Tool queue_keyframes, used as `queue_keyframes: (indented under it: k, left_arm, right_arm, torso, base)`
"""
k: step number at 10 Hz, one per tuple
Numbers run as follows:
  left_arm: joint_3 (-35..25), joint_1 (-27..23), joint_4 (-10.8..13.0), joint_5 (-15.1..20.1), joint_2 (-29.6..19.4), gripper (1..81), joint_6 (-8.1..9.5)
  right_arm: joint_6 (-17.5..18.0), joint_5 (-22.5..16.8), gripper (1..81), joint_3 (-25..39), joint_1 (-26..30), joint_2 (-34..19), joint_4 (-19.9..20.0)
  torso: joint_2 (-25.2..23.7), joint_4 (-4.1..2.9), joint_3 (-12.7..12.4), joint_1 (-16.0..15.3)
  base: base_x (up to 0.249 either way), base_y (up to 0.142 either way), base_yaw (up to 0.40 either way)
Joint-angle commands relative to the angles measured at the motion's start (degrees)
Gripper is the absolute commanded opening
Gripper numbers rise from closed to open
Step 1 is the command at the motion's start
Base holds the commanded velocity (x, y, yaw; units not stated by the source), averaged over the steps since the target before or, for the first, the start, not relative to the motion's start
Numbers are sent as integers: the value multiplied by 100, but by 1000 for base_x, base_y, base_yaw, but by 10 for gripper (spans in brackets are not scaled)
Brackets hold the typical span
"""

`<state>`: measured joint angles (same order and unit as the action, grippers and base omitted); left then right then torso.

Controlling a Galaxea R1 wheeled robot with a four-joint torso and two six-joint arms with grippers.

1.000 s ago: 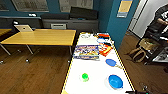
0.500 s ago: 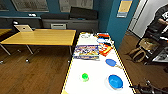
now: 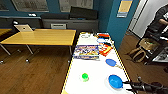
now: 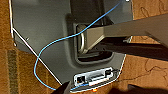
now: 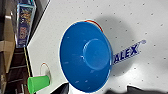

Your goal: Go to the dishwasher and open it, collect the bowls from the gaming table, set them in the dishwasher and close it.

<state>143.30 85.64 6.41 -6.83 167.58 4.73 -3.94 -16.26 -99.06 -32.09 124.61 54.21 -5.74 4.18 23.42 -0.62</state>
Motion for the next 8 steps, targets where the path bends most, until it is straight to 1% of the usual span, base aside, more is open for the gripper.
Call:
queue_keyframes:
  k: [1, 3, 4, 6, 8]
  left_arm:
    - [-21, -34, -35, 384, -32, 811, 10]
    - [-4, -34, -61, 384, -32, 811, 10]
    - [-4, -34, -61, 384, -32, 811, 10]
    - [-3, -34, -61, 384, -14, 811, 10]
    - [-4, -34, -61, 384, -23, 811, 2]
  right_arm:
    - [174, -360, 811, -297, 690, 137, 90]
    - [287, -422, 811, -691, 716, 330, 98]
    - [401, -422, 811, -805, 716, 357, 98]
    - [744, -430, 811, -1078, 707, 392, 107]
    - [886, -457, 811, -1316, 707, 471, 116]
  torso:
    - [0, 0, 0, 0]
    - [2, 0, 2, 0]
    - [2, 0, 2, 0]
    - [2, 0, 2, 0]
    - [2, 0, 2, 0]
  base:
    - [0, 0, 0]
    - [0, 0, 0]
    - [0, 0, 0]
    - [0, 0, 0]
    - [0, 0, 0]
